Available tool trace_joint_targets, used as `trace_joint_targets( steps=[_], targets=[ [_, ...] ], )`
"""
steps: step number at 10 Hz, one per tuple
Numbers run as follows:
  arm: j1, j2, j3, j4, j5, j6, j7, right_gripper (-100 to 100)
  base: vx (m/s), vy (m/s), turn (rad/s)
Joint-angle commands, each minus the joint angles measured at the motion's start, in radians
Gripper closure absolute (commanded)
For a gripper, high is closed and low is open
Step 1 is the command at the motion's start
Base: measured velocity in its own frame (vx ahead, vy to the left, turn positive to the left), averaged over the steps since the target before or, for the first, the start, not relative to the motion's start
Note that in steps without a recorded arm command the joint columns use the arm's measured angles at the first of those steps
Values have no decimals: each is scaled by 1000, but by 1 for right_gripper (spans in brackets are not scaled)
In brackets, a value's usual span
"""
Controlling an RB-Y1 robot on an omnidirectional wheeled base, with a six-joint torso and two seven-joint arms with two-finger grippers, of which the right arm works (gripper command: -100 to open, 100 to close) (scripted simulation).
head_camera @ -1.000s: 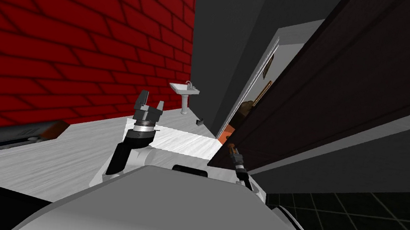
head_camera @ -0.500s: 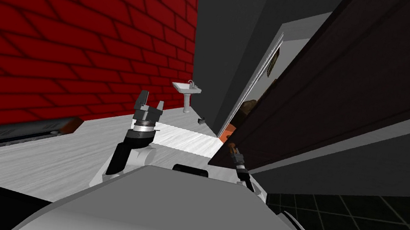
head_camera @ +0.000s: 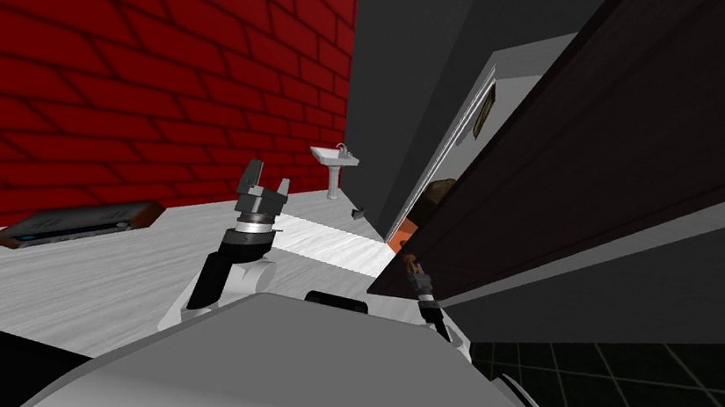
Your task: Pull the door open
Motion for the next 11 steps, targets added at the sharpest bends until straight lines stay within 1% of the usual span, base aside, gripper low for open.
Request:
trace_joint_targets(
  steps=[1,2,3,4,5,6,7,9,11],
  targets=[
    [7,7,10,29,4,-7,-8,100,-47,-15,-11],
    [10,5,14,31,6,-11,-11,100,-36,-17,39],
    [18,-1,25,39,9,-25,-21,100,-141,-47,207],
    [21,-3,28,42,10,-29,-25,100,-177,-100,143],
    [21,-3,28,33,10,-29,-25,100,-112,-63,21],
    [21,-3,28,41,10,-29,-25,100,-38,-6,-23],
    [29,-11,40,50,13,-44,-36,100,-112,-59,123],
    [32,-13,44,53,15,-49,-39,100,-152,-62,97],
    [32,-13,44,53,15,-49,-39,100,-54,-13,-3]
  ],
)
